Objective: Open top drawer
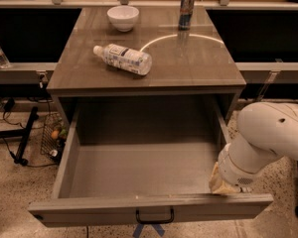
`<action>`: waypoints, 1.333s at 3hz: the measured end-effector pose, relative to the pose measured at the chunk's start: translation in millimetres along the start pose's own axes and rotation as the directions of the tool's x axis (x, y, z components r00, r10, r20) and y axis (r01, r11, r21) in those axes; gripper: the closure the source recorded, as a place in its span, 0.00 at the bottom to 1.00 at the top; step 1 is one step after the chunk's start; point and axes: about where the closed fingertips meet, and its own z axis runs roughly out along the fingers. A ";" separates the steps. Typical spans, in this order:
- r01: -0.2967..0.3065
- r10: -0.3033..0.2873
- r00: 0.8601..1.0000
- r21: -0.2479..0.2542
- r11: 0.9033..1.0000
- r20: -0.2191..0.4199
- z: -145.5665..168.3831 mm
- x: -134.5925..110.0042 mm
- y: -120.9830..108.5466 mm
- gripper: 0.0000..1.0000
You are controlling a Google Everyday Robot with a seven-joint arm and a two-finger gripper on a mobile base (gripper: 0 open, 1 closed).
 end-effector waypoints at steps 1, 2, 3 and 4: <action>0.000 0.000 1.000 0.000 1.000 0.000 0.0 0.0 -0.1 1.00; 0.010 -0.030 0.994 0.186 0.983 0.107 -54.7 -12.3 -59.9 1.00; -0.010 -0.068 0.979 0.378 0.926 0.192 -132.3 -19.5 -115.4 1.00; -0.034 -0.087 0.969 0.475 0.879 0.230 -186.7 -25.2 -144.9 1.00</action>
Offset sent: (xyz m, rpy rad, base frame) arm 0.1356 0.0069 0.1105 0.2340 -0.3881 -0.0317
